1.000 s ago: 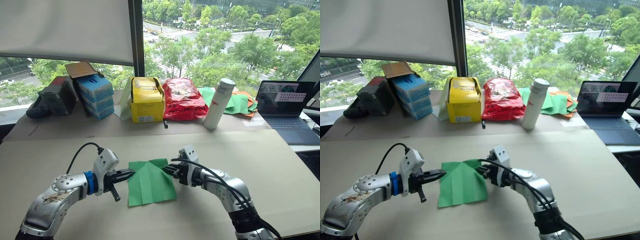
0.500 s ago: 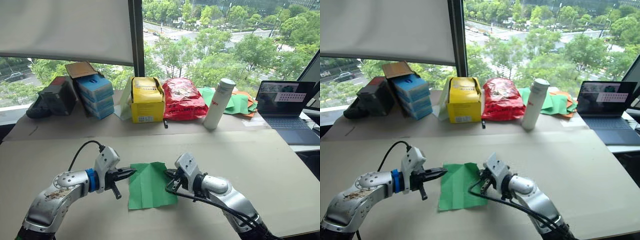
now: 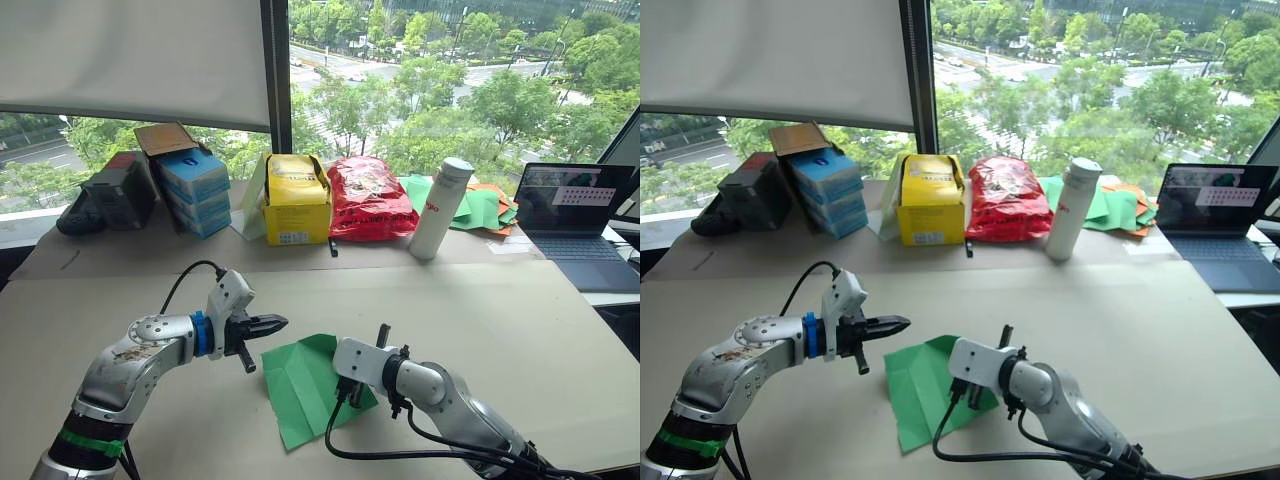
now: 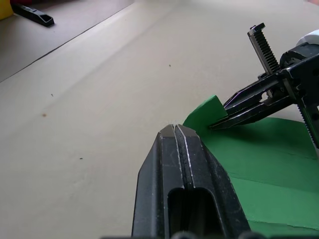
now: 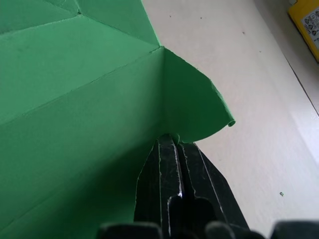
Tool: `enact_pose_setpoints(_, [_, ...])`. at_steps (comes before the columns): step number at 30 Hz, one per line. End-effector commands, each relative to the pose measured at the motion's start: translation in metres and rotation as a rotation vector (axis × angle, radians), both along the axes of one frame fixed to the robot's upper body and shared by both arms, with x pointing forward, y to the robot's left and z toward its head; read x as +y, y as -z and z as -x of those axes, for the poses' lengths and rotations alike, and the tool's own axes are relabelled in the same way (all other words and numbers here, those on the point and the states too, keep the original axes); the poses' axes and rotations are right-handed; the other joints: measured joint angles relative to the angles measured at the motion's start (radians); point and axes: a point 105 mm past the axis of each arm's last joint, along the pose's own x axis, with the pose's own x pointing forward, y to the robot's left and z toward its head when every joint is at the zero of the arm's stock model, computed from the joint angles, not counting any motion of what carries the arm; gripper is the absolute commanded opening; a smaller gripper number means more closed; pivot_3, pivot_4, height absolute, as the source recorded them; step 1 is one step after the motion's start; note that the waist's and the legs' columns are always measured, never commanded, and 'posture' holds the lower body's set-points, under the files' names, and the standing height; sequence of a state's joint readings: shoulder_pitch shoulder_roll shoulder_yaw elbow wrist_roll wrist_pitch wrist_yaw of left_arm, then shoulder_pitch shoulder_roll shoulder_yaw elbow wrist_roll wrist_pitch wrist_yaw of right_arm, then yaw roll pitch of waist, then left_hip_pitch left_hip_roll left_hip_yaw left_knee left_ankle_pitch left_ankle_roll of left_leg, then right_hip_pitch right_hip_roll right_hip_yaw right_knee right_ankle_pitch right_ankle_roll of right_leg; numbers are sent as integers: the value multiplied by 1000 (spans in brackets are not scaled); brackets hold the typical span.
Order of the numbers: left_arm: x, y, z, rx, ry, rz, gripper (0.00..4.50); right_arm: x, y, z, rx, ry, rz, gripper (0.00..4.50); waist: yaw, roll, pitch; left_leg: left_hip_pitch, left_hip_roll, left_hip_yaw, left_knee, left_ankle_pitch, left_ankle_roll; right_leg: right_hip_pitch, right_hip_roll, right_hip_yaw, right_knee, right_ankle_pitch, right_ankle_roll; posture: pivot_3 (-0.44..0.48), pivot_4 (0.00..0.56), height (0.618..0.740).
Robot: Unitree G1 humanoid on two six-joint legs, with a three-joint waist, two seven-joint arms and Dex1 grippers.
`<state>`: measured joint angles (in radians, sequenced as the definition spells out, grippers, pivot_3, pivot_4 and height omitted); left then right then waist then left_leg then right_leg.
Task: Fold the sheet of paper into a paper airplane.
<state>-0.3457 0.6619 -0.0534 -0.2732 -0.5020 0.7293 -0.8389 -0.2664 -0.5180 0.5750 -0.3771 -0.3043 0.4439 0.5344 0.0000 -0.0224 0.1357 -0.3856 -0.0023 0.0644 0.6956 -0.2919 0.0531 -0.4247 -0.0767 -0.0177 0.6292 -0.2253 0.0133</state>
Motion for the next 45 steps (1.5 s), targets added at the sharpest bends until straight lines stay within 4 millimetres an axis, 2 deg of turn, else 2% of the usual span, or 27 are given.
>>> enact_pose_setpoints(1, [-4,-8,0,-31,18,1,0,-1,-9,1,-16,34,-44,43,0,0,0,0,0,0,0,0,0,0,0,0,0,0,0,0,150,740])
enact_pose_setpoints(6, [-3,-6,1,-26,18,-1,0,-11,-12,-1,111,202,-239,43,0,0,0,0,0,0,0,0,0,0,0,1,0,0,0,0,150,740])
enact_pose_setpoints(11, [-1,-8,-1,-34,5,5,0,-25,-7,1,148,309,-276,43,8,0,0,0,0,0,0,-1,1,0,0,1,0,0,0,0,150,740])
enact_pose_setpoints(22, [0,-7,3,-24,10,-4,0,-16,-24,7,190,326,-475,43,6,0,0,0,0,0,0,0,1,0,1,1,0,0,0,0,150,740])
enact_pose_setpoints(25, [0,-6,3,-21,10,-9,0,-16,-24,7,198,316,-484,861,7,0,0,0,0,0,0,0,1,0,0,0,0,0,1,0,150,740])
enact_pose_setpoints(28, [0,-6,3,-21,12,-11,0,-16,-18,9,203,304,-451,1880,7,0,0,0,0,0,0,0,1,0,1,0,0,0,0,0,150,740])
enact_pose_setpoints(29, [0,-6,4,-21,12,-11,0,-15,-17,9,204,301,-448,2408,6,0,0,0,0,0,0,0,1,0,1,0,0,0,0,0,150,740])
enact_pose_setpoints(30, [0,-6,4,-21,12,-11,0,-14,-18,9,205,297,-453,2623,6,0,0,0,0,0,0,0,0,0,1,0,0,0,0,0,150,740])
enact_pose_setpoints(38, [1,-5,4,-19,11,-22,0,-8,-25,12,200,248,-477,2623,5,0,0,0,0,0,0,0,1,0,1,0,0,0,1,0,150,740])
enact_pose_setpoints(42, [1,-4,5,-18,11,-23,0,-8,-24,8,189,251,-476,1462,4,0,0,0,0,0,0,0,1,0,1,0,0,0,1,0,150,740])
enact_pose_setpoints(45, [0,-4,5,-17,12,-24,0,-8,-25,7,174,235,-460,397,5,0,0,0,0,0,0,0,0,0,1,0,0,0,1,0,150,740])
